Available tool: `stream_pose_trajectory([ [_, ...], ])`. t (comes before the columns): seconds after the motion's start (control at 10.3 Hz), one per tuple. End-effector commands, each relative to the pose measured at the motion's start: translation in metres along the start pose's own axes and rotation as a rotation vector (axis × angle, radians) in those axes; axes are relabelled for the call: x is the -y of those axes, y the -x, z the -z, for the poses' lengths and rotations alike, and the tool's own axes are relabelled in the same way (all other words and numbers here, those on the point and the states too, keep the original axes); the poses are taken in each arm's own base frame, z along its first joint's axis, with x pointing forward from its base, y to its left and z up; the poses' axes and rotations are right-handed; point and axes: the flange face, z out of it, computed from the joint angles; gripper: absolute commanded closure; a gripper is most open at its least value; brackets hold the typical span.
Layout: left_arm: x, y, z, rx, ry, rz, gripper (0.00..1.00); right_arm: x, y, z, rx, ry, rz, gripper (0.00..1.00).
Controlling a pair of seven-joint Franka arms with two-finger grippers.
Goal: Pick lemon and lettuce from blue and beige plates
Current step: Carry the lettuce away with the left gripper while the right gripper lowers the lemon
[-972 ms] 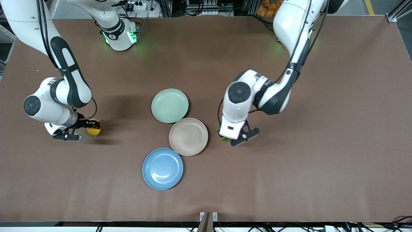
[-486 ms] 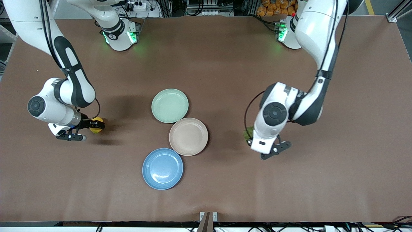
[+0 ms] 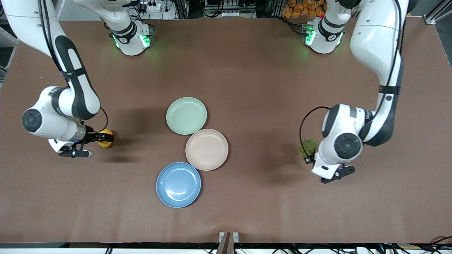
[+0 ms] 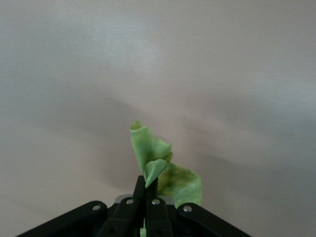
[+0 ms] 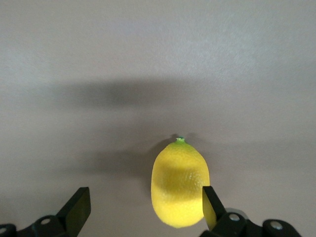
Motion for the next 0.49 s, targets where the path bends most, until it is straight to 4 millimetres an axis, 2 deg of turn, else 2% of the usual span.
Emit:
stream_pose_trajectory([
  [0.0,0.032,-0.014,0.004,0.025,0.034,-0.032,1.0,0.001,0.003,0.042,-0.015,0.05,-0.022,0.0],
  [0.1,0.051,-0.026,0.007,0.034,0.068,-0.02,0.77,0.003,0.004,0.058,-0.016,0.069,-0.053,0.0],
  [0.19,0.06,-0.031,0.008,0.03,0.083,-0.013,0.01,0.005,0.004,0.073,0.003,0.074,-0.076,0.0],
  [0.39,0.061,-0.032,0.008,0.025,0.088,-0.009,0.0,0.006,0.003,0.107,0.037,0.07,-0.084,0.0],
])
